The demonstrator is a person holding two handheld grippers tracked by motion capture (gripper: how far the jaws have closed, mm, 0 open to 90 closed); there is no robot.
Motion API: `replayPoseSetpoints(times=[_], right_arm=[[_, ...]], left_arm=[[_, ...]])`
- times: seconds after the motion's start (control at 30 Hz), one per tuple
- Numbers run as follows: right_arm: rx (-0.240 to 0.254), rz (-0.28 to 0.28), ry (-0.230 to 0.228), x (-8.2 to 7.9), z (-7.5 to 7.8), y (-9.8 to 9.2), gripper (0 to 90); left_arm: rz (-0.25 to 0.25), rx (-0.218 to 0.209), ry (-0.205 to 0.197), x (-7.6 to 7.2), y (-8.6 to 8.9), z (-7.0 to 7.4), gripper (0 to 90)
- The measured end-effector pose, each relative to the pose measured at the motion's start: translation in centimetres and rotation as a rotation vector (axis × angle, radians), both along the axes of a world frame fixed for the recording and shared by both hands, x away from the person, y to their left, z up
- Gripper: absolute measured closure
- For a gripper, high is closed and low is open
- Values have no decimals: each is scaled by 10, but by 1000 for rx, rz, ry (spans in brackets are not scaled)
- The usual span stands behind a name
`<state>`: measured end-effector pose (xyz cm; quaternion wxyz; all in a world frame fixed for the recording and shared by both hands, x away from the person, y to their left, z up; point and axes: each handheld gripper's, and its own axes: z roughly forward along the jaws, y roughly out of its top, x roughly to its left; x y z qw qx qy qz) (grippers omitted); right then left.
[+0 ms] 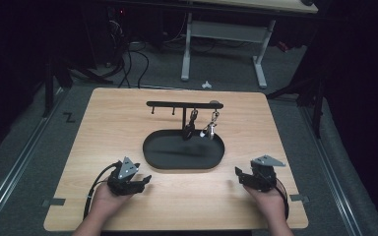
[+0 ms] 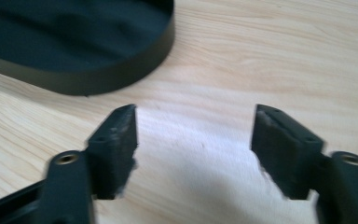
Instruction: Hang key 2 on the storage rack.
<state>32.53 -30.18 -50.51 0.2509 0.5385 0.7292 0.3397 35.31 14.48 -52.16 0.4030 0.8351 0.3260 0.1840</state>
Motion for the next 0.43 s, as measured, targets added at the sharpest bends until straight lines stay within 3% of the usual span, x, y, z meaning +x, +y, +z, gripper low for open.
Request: replayPoseSetpoints(times=[0.07,0.2,0.3,0.43], right_arm=[[0,-18,-32,-8,-9,-4,270],[-75,-26,-61,-8,-13,-3,227],[-31,-34,-57,-7,-15,-2,190],[-49,-22,-60,-9,-14,1,181]], left_arm=[[18,-8,5,0,3,-1,360],[54,-30,8,-1,8,2,352],[59,-32,-12,-4,9,7,349],[68,-46,-27,-5,10,10,344]])
